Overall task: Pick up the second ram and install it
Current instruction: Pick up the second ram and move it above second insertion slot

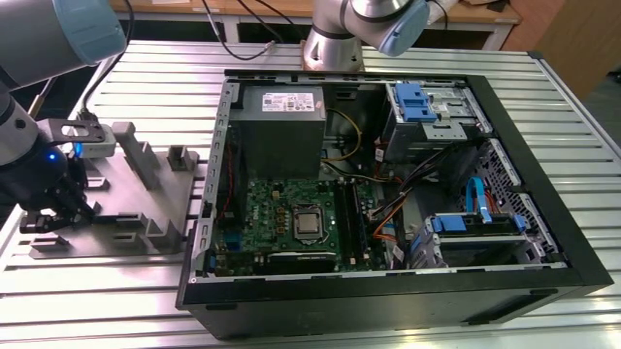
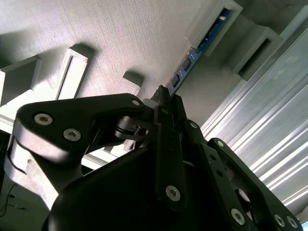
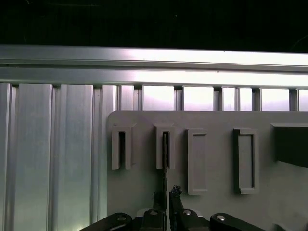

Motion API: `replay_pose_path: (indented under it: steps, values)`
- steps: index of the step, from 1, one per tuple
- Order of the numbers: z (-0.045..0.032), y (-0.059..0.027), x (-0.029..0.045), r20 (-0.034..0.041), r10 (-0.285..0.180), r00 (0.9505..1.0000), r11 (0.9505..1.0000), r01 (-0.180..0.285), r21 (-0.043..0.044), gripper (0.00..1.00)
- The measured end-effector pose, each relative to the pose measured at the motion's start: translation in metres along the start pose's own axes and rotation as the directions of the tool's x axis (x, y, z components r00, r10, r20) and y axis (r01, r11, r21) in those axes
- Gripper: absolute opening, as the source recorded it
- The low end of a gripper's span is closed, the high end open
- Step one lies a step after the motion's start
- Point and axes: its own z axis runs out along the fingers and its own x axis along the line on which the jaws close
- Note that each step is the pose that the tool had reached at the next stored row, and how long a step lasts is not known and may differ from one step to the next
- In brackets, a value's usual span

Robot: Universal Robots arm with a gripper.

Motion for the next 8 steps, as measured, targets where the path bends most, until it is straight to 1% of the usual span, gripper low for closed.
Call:
replay_pose_path:
  steps: [8]
  values:
    - [0.0000,-0.0002,0.0000,0.0000,0.000,1.0000,1.0000,0.000,0.0001,0.19]
